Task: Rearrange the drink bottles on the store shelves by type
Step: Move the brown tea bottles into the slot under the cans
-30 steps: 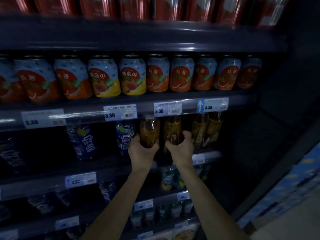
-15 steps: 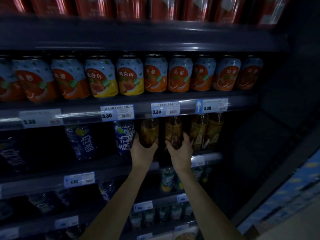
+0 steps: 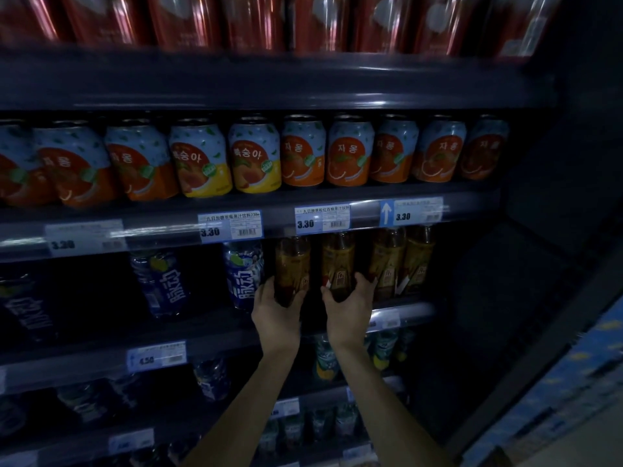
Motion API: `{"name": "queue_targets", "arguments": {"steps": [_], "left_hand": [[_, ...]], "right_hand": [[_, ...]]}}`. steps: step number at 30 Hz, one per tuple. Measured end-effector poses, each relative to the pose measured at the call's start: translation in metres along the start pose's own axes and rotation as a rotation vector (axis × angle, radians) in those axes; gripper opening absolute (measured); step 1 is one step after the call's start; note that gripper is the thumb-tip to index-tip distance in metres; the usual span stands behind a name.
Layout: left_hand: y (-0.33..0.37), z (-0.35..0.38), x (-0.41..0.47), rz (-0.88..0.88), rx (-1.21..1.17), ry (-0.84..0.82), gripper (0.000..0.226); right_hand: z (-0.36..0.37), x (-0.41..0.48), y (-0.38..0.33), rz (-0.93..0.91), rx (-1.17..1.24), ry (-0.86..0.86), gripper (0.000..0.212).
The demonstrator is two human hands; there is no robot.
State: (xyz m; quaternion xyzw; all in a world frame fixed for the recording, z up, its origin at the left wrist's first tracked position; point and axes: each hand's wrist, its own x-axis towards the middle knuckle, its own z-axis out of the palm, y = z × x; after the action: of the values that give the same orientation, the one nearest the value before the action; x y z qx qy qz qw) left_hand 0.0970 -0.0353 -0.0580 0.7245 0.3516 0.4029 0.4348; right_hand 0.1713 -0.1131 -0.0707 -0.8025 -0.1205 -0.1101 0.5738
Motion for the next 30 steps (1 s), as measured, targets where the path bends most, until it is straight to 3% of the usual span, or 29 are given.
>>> {"name": "queue_targets", "arguments": {"steps": [5, 10, 30], "left_hand": [[-0.004, -0.002, 0.004, 0.024, -0.049, -0.078, 0.055], [-0.004, -0.003, 0.01, 0.014, -0.051, -0.133, 0.068], [-0.018, 0.001, 0.029, 0.033, -0.043, -0.278, 0.074]], "right_hand": [[0.0, 0.002, 0.003, -0.012, 0.001, 0.011, 0.069], [-0.001, 0.008, 0.005, -0.012, 0.009, 0.014, 0.066], [0.004, 0.008, 0.004, -0.031, -0.011, 0.075, 0.063]]}}
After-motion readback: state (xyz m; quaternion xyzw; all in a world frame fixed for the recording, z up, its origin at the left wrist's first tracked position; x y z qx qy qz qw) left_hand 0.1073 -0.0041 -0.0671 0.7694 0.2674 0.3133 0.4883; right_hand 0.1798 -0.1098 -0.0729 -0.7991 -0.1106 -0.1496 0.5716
